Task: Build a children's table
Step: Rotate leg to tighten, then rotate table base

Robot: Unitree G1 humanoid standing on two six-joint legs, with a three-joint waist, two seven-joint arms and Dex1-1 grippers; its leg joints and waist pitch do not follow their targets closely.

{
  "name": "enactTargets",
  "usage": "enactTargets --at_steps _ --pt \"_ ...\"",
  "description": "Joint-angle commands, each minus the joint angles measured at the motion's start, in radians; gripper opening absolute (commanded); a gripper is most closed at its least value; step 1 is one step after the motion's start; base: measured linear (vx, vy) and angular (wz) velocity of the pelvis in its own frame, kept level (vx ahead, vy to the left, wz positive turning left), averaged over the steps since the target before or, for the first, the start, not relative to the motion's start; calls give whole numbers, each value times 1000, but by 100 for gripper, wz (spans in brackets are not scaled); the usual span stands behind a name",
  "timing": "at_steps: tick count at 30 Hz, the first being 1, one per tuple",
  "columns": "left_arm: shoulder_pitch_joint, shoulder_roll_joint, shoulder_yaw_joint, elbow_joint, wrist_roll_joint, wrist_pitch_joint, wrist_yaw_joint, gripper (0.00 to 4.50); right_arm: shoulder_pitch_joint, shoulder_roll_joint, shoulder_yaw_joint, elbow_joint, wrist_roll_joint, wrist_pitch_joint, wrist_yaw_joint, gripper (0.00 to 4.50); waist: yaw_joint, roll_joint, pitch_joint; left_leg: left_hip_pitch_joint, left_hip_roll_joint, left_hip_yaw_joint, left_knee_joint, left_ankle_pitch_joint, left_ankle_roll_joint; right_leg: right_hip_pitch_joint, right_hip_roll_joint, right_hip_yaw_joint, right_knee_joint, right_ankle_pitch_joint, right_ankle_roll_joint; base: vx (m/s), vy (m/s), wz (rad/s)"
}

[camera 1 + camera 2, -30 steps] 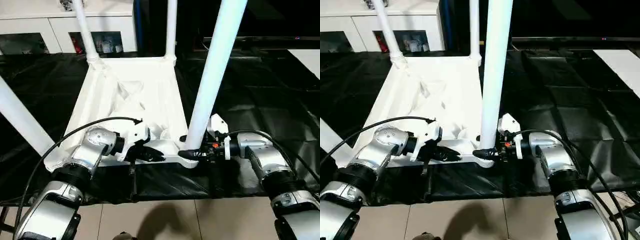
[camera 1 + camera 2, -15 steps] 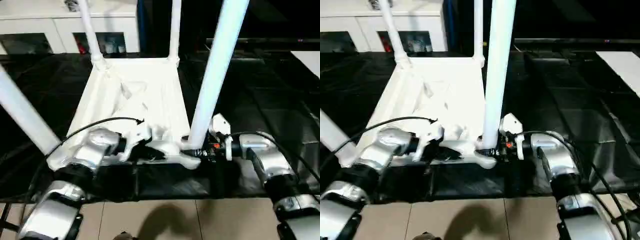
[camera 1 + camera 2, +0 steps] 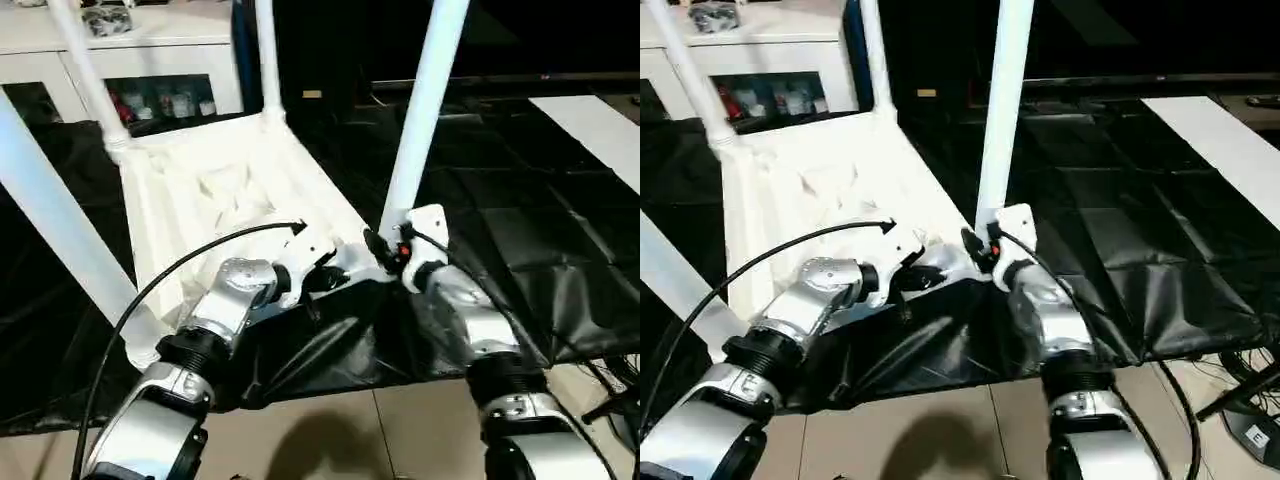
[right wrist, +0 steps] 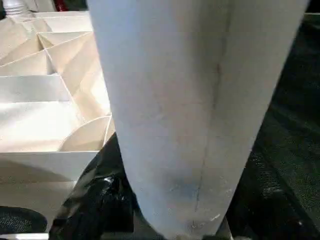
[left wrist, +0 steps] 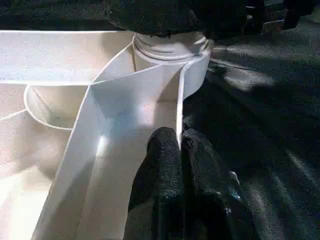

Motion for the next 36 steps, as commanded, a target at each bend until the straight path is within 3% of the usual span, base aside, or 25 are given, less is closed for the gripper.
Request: enactTargets --at_steps 1,10,15,17,19,24,26,29,30,31,32,33,34,35,36 --pt "-4 -29 -15 -16 4 -7 51 0 16 72 79 22 15 1 62 264 1 -3 -50 5 16 -8 -88 -334 10 35 -30 34 -93 -298 -175 0 0 0" --pt "14 -2 -9 -26 -2 -35 27 0 66 -51 76 -86 43 -11 226 331 7 -8 -51 3 17 -4 -85 -300 38 39 -30 35 -91 -256 -186 0 0 0" --pt "48 6 7 -60 -16 -61 30 0 131 -163 42 -208 100 5 345 331 14 -20 -53 -3 17 -3 -81 -255 66 47 -32 35 -89 -246 -184 0 0 0" --pt "59 7 17 -80 -32 -60 26 0 148 -188 35 -236 110 9 370 331 15 -18 -51 -4 17 -2 -81 -246 71 43 -31 34 -89 -248 -189 0 0 0" --pt "98 8 43 -157 -79 -45 9 55 199 -252 25 -310 137 30 445 340 20 -11 -53 -4 18 -3 -78 -236 73 47 -31 35 -88 -236 -189 0 0 0" --pt "209 36 53 -416 -162 85 -62 76 296 -352 50 -457 218 121 621 340 25 -11 -62 -11 24 -2 -69 -140 127 54 -27 32 -64 -14 -263 0 0 0" --pt "236 47 58 -481 -185 124 -77 98 308 -363 64 -475 229 133 657 340 25 -11 -60 -14 24 0 -66 -127 152 49 -25 29 -64 2 -275 0 0 0" --pt "257 56 62 -526 -198 149 -84 110 315 -369 75 -486 238 146 678 340 26 -9 -53 -11 24 1 -69 -166 137 44 -26 30 -72 -96 -261 0 0 0" --pt "315 90 59 -620 -227 206 -114 125 300 -351 97 -478 248 155 698 340 29 -14 -54 -9 26 1 -70 -185 119 44 -28 31 -73 -140 -250 0 0 0" --pt "315 90 59 -620 -227 206 -114 138 300 -351 97 -478 248 155 698 340 32 -19 -49 -15 27 -3 -77 -199 108 45 -31 31 -73 -185 -238 0 0 0" --pt "329 98 57 -642 -236 220 -123 142 292 -345 101 -468 246 151 699 340 31 -16 -48 -13 26 -2 -78 -212 101 42 -29 31 -77 -215 -228 0 0 0" --pt "394 138 46 -733 -268 278 -158 146 253 -313 116 -421 236 134 695 340 32 -31 -52 -9 28 -2 -76 -217 86 41 -33 32 -74 -234 -220 0 0 0" --pt "428 158 36 -784 -291 317 -176 171 226 -295 121 -387 229 124 694 340 28 -26 -46 -21 26 -5 -84 -204 81 43 -32 31 -75 -257 -207 0 0 0" --pt "428 158 36 -784 -291 317 -176 171 225 -295 121 -386 228 124 694 340 31 -19 -50 -9 29 -4 -81 -210 71 36 -32 31 -74 -255 -212 0 0 0" --pt "465 187 28 -838 -312 354 -185 186 201 -279 128 -359 222 120 686 340 31 -28 -50 -4 29 0 -77 -199 71 31 -28 35 -75 -222 -219 0 0 0"
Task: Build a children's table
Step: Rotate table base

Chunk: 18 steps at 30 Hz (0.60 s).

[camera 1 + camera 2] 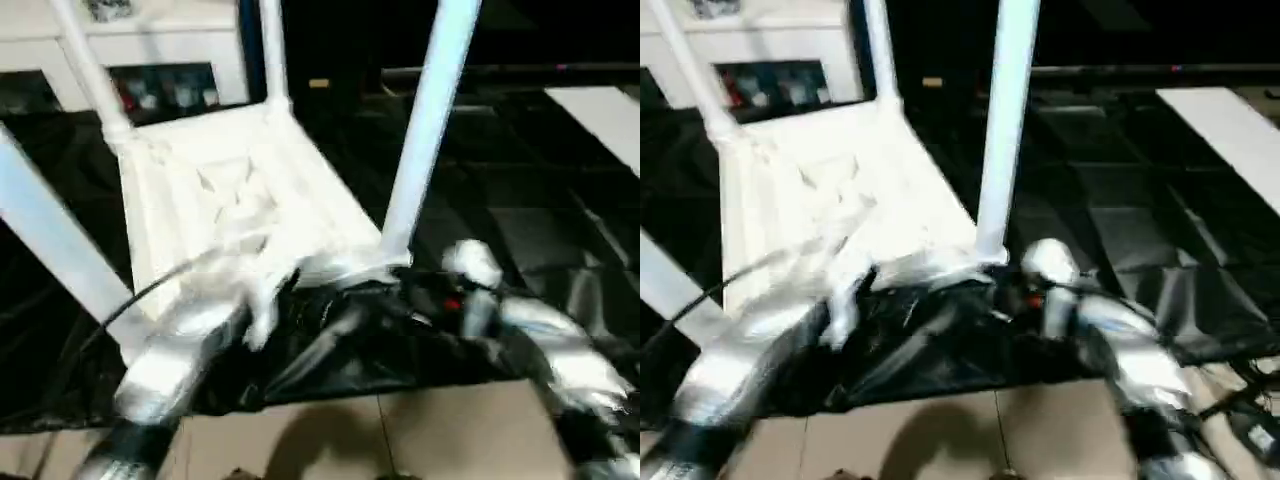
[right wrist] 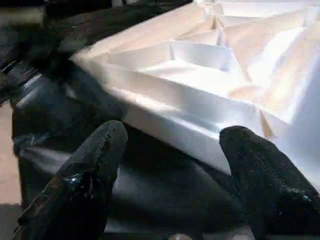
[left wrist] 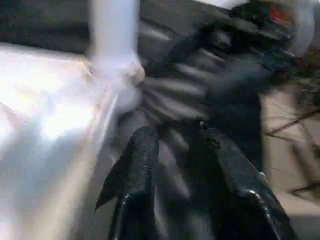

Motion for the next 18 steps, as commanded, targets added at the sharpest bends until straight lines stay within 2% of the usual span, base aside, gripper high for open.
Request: enactTargets --at_steps 1,2,3,4,5,6,7,8,9,10,11,12,13,14,16,17,18 --pt "28 31 -18 -86 -24 56 -14 191 -39 13 13 40 -16 -18 -7 340 9 -14 -62 11 27 -2 -70 -168 73 50 -29 36 -64 -156 -246 0 0 0" --pt "62 53 -20 -118 -29 73 -16 202 -71 31 16 88 -31 -41 -20 340 11 -30 -59 8 26 0 -71 -161 79 49 -27 35 -66 -150 -246 0 0 0" --pt "85 69 -19 -148 -32 93 -14 215 -89 40 20 113 -38 -50 -27 340 16 -18 -58 11 24 0 -71 -155 79 49 -28 35 -63 -151 -248 0 0 0" --pt "113 78 -15 -173 -20 107 3 215 -123 54 13 169 -52 -78 -53 340 18 -15 -60 16 26 1 -69 -148 76 46 -28 36 -61 -134 -253 0 0 0" --pt "114 78 -15 -174 -19 108 4 231 -124 55 13 172 -52 -79 -54 340 21 -22 -59 14 26 1 -69 -131 77 47 -28 35 -57 -109 -259 0 0 0" --pt "133 85 -9 -190 -12 116 14 236 -147 66 9 208 -61 -97 -75 340 28 -27 -57 19 25 5 -68 -133 75 46 -25 36 -60 -105 -255 0 0 0" --pt "166 98 -2 -218 3 123 29 244 -181 76 1 266 -77 -127 -124 340 35 -42 -59 19 26 5 -68 -128 73 48 -30 36 -57 -100 -256 0 0 0" --pt "209 111 12 -255 11 136 53 254 -223 86 -10 335 -87 -151 -168 340 41 -44 -59 13 26 1 -71 -121 68 53 -35 36 -52 -113 -255 0 0 0" --pt "240 120 23 -284 14 146 70 265 -253 91 -18 384 -94 -167 -202 340 43 -40 -56 16 25 3 -72 -131 67 49 -33 36 -57 -128 -247 0 0 0" --pt "271 125 40 -307 20 150 87 274 -281 93 -22 432 -112 -186 -257 340 42 -56 -55 16 26 5 -71 -129 64 48 -32 37 -58 -131 -242 0 0 0" --pt "291 132 51 -328 16 160 102 281 -303 93 -24 471 -124 -203 -294 340 42 -46 -52 17 26 3 -77 -150 47 47 -32 36 -60 -156 -238 0 0 0" --pt "315 137 66 -345 16 161 116 290 -326 94 -29 511 -132 -216 -334 340 41 -58 -53 22 25 6 -76 -167 32 44 -27 36 -62 -158 -230 0 0 0" --pt "318 139 68 -348 16 162 118 300 -329 94 -30 517 -134 -218 -341 340 47 -53 -51 27 26 5 -77 -186 20 40 -26 37 -59 -154 -227 0 0 0" --pt "341 148 81 -367 12 168 129 310 -353 94 -34 561 -146 -229 -387 340 49 -64 -51 26 26 6 -77 -189 17 41 -26 37 -60 -154 -220 0 0 0" --pt "361 157 92 -385 4 170 133 326 -375 94 -36 602 -160 -240 -438 340 56 -65 -51 25 24 5 -79 -210 3 43 -27 38 -59 -170 -201 0 0 0" --pt "387 159 104 -410 -4 175 140 333 -400 92 -44 650 -170 -252 -505 340 59 -69 -51 28 24 7 -77 -215 2 41 -26 39 -60 -168 -195 0 0 0" --pt "402 159 111 -427 -11 177 145 337 -419 92 -50 688 -177 -265 -555 340 59 -69 -51 25 24 5 -79 -218 -7 42 -26 39 -57 -161 -194 0 0 0"
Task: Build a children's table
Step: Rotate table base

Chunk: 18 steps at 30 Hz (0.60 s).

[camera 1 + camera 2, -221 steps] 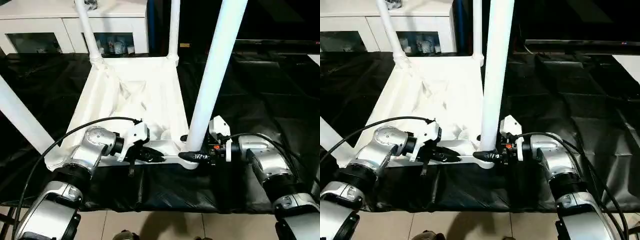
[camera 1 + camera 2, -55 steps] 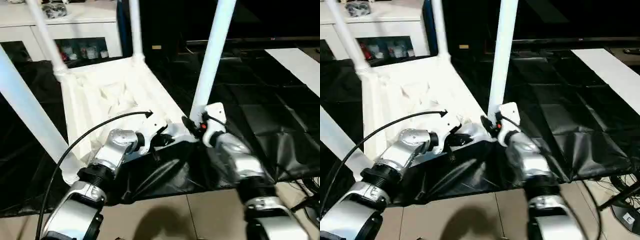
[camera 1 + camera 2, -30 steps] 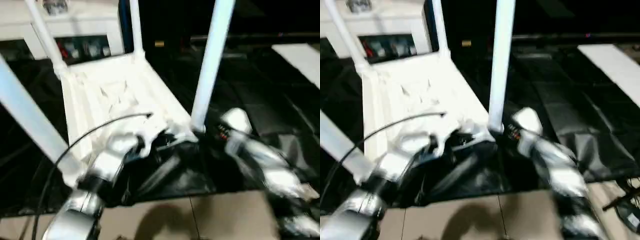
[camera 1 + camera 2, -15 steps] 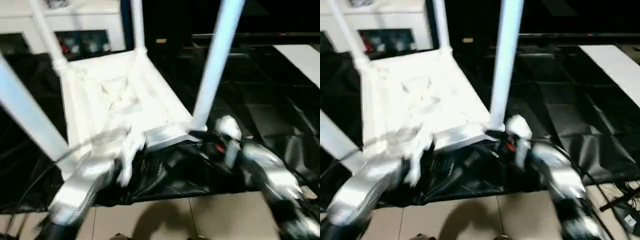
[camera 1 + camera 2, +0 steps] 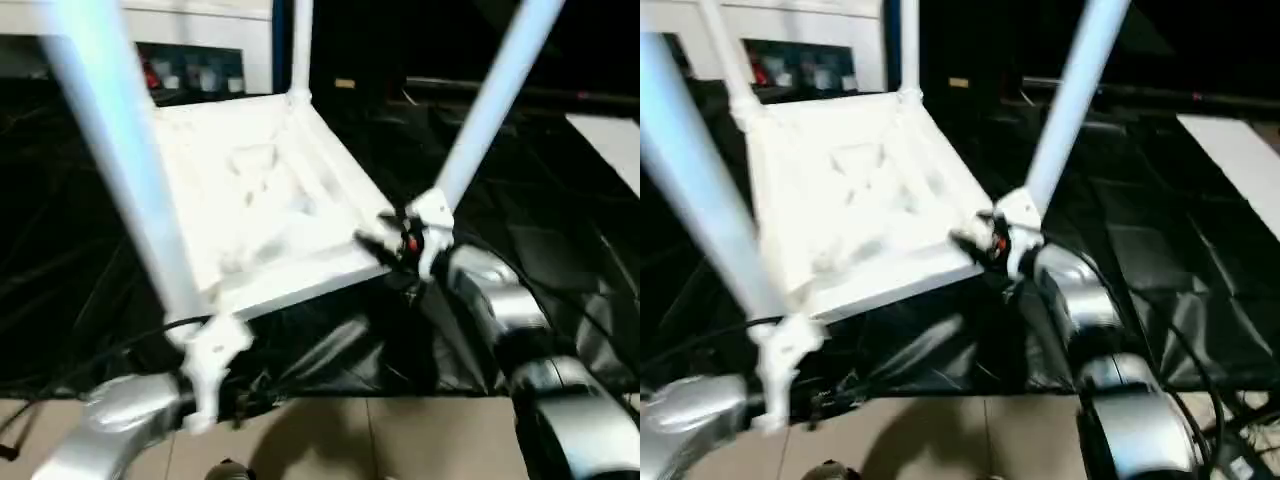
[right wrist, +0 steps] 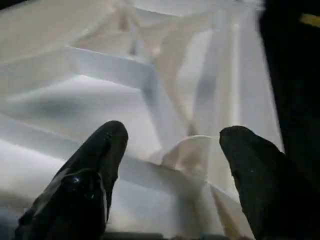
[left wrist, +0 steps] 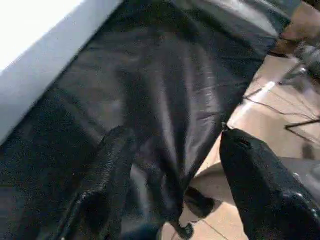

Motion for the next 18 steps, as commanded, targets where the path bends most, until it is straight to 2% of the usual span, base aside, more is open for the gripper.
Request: enactTargets --at_steps 1,2,3,6,7,8,9,10,13,14,15,18 --pt "21 1 9 -46 -11 13 15 346 -33 -18 -31 66 -19 -24 -99 340 0 2 -56 20 24 -2 -78 -211 -1 41 -29 36 -55 -153 -190 0 0 0" --pt "36 1 19 -61 -17 14 20 358 -54 -15 -39 105 -24 -38 -152 340 3 4 -56 21 23 -1 -79 -212 -1 42 -27 36 -58 -158 -184 0 0 0" --pt "50 3 24 -72 -22 12 25 369 -72 -12 -45 139 -28 -54 -193 340 5 4 -57 24 22 0 -77 -210 -5 38 -27 37 -55 -146 -182 0 0 0" --pt "69 15 36 -82 -27 3 31 387 -101 -2 -53 196 -39 -81 -254 340 8 1 -57 23 21 0 -77 -223 -18 37 -23 34 -53 -133 -168 0 0 0" --pt "80 24 50 -84 -31 -5 35 387 -107 -3 -55 219 -45 -101 -271 340 11 -9 -57 19 20 0 -76 -226 -15 39 -23 35 -53 -131 -158 0 0 0" --pt "83 28 57 -83 -34 -8 35 387 -110 -2 -56 228 -49 -108 -278 340 13 -11 -57 19 20 -1 -76 -225 -15 41 -24 34 -52 -133 -155 0 0 0" --pt "87 33 67 -80 -32 -14 38 407 -111 -4 -59 236 -51 -116 -287 340 14 -7 -58 22 19 0 -75 -224 -14 38 -23 34 -52 -124 -153 0 0 0" --pt "94 36 80 -79 -31 -23 40 415 -112 -8 -61 242 -51 -126 -287 340 15 -13 -58 20 20 0 -75 -219 -13 39 -22 34 -51 -116 -152 0 0 0" --pt "97 17 158 -54 -52 -69 64 423 -116 -5 -82 254 -19 -155 -184 340 21 -21 -58 18 19 0 -74 -227 -3 41 -22 35 -51 -112 -154 0 0 0" --pt "90 11 174 -42 -60 -85 66 444 -115 -3 -84 252 -13 -156 -158 340 22 -21 -58 18 20 0 -74 -228 -1 42 -22 36 -51 -113 -154 0 0 0" --pt "80 3 190 -29 -66 -105 70 444 -112 -2 -85 246 -6 -156 -131 340 24 -18 -58 18 21 -1 -74 -226 2 41 -22 35 -50 -111 -156 0 0 0" --pt "22 -20 247 34 -106 -178 83 444 -89 4 -73 226 -4 -160 -54 340 29 -16 -57 21 21 0 -74 -240 -3 38 -22 37 -51 -120 -166 0 0 0"
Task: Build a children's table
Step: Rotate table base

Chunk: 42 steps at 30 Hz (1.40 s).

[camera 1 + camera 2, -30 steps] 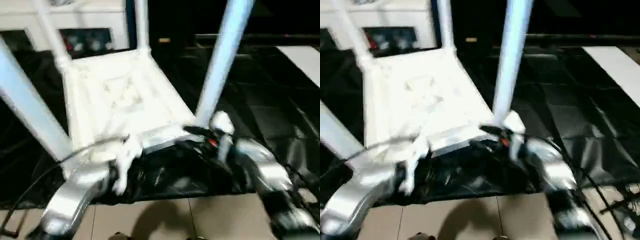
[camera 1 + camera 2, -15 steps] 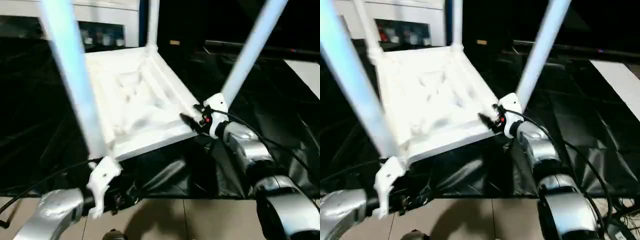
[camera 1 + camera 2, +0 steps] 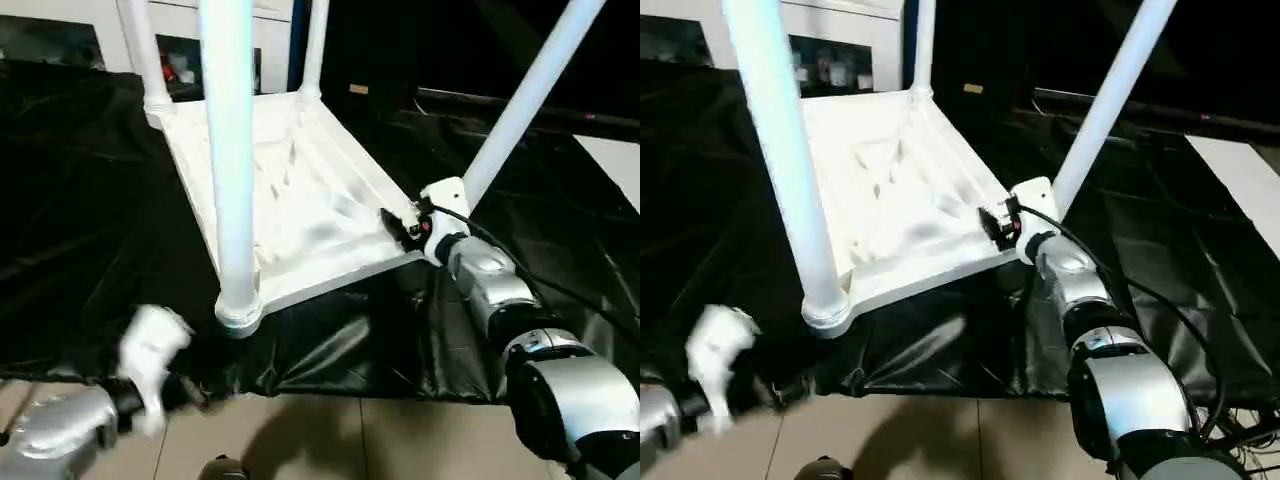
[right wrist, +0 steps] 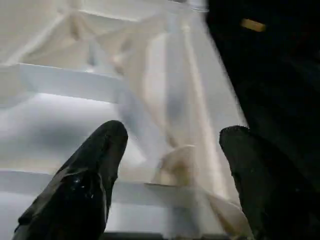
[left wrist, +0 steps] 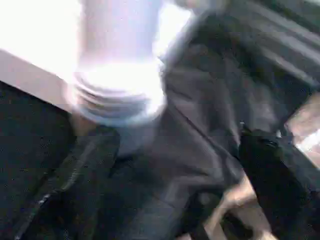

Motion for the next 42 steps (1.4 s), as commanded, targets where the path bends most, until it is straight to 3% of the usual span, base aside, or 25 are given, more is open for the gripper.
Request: enactTargets --at_steps 1,3,4,5,8,9,11,12,14,15,17,18,20,22,24,25,26,29,31,33,35,37,38,40,42 --pt "-46 -1 36 35 -35 -58 -1 444 33 -5 6 -34 9 -12 60 340 1 21 -56 24 16 -1 -78 -255 -2 36 -26 37 -60 -133 -170 0 0 0" --pt "-70 0 49 61 -52 -70 -13 444 55 -4 14 -55 12 -7 97 340 2 27 -58 22 18 -5 -80 -257 -12 39 -27 38 -55 -124 -172 0 0 0" --pt "-82 0 53 73 -59 -76 -18 444 66 -4 15 -64 9 -7 99 340 -1 23 -58 21 18 -6 -81 -263 -20 41 -27 37 -55 -126 -174 0 0 0" --pt "-97 1 55 87 -61 -86 -20 444 82 -6 16 -80 7 0 95 340 1 28 -58 24 18 -6 -81 -267 -23 40 -27 37 -55 -126 -174 0 0 0" --pt "-149 -8 56 124 -73 -106 -31 444 151 -20 22 -165 16 35 124 340 0 26 -59 26 17 -7 -80 -264 -29 42 -25 39 -54 -108 -178 0 0 0" --pt "-160 -16 53 125 -83 -106 -38 444 165 -25 21 -184 18 48 124 340 0 35 -59 26 18 -8 -84 -279 -39 44 -26 38 -56 -119 -181 0 0 0" --pt "-178 -24 48 133 -102 -106 -54 444 188 -34 27 -212 12 66 124 340 0 32 -58 28 17 -8 -83 -292 -47 45 -26 39 -60 -134 -183 0 0 0" --pt "-205 -32 35 154 -117 -113 -66 444 217 -47 34 -242 -2 88 126 340 -1 36 -56 25 15 -10 -84 -297 -48 47 -26 39 -58 -145 -183 0 0 0" --pt "-264 -44 -2 210 -113 -132 -74 444 260 -74 44 -288 -28 125 118 340 2 38 -55 32 14 -9 -84 -314 -49 42 -24 41 -66 -179 -171 0 0 0" --pt "-286 -50 -15 230 -107 -138 -74 444 270 -81 44 -300 -35 138 111 340 3 35 -54 32 14 -10 -85 -329 -52 44 -24 41 -68 -202 -166 0 0 0" --pt "-349 -74 -37 286 -100 -155 -75 444 286 -87 43 -327 -42 182 81 340 0 43 -53 34 12 -12 -87 -342 -60 42 -24 41 -72 -236 -156 0 0 0" --pt "-417 -103 -57 342 -98 -171 -79 444 286 -87 42 -330 -56 214 38 340 -2 40 -56 34 13 -13 -86 -341 -64 44 -26 41 -71 -232 -158 0 0 0" --pt "-443 -117 -68 361 -94 -176 -79 444 283 -91 42 -326 -61 225 23 340 -5 41 -61 30 13 -14 -84 -322 -69 48 -28 40 -67 -205 -165 0 0 0" --pt "-501 -139 -91 390 -102 -172 -96 444 266 -91 48 -307 -74 244 -4 340 -7 54 -62 32 12 -14 -82 -308 -69 48 -27 39 -63 -176 -178 0 0 0" --pt "-552 -151 -125 401 -135 -145 -135 444 242 -82 60 -285 -95 253 -33 340 -12 60 -62 33 10 -12 -80 -305 -70 47 -25 38 -65 -158 -190 0 0 0" --pt "-561 -152 -138 398 -148 -135 -153 444 230 -74 63 -271 -101 250 -47 340 -12 57 -65 30 10 -13 -78 -289 -67 52 -25 38 -59 -135 -202 0 0 0" --pt "-570 -154 -156 389 -165 -119 -179 444 210 -62 65 -248 -106 239 -67 340 -11 64 -66 30 10 -12 -76 -275 -65 52 -27 38 -55 -122 -209 0 0 0" --pt "-567 -157 -197 360 -184 -89 -214 444 178 -34 52 -208 -95 235 -92 340 -16 63 -65 25 10 -9 -73 -232 -46 56 -27 39 -52 -88 -227 0 0 0" --pt "-547 -159 -259 308 -201 -51 -250 444 146 7 38 -168 -85 225 -118 340 -19 79 -67 25 10 -7 -71 -201 -39 56 -24 38 -48 -50 -238 0 0 0" --pt "-528 -169 -288 275 -213 -35 -258 444 134 30 37 -153 -85 215 -139 340 -28 84 -69 23 10 -8 -71 -197 -45 60 -23 37 -45 -19 -243 0 0 0" --pt "-526 -184 -306 267 -216 -26 -252 444 127 38 40 -147 -87 208 -143 340 -39 82 -67 21 10 -8 -72 -208 -42 62 -22 36 -46 -25 -246 0 0 0" --pt "-528 -208 -337 264 -213 -23 -247 444 118 56 42 -141 -87 203 -142 340 -45 85 -64 24 11 -9 -75 -253 -44 61 -25 36 -56 -97 -239 0 0 0" --pt "-534 -226 -358 269 -207 -29 -244 444 111 70 47 -134 -89 199 -144 340 -46 92 -64 24 11 -10 -74 -259 -47 60 -25 37 -55 -106 -238 0 0 0" --pt "-562 -265 -391 306 -182 -55 -232 444 96 97 52 -118 -93 193 -158 340 -56 84 -63 20 11 -11 -76 -268 -46 63 -26 36 -59 -129 -232 0 0 0" --pt "-608 -295 -405 383 -118 -108 -196 444 82 112 43 -96 -96 183 -180 340 -59 87 -63 22 10 -11 -75 -268 -41 59 -25 37 -63 -138 -227 0 0 0"
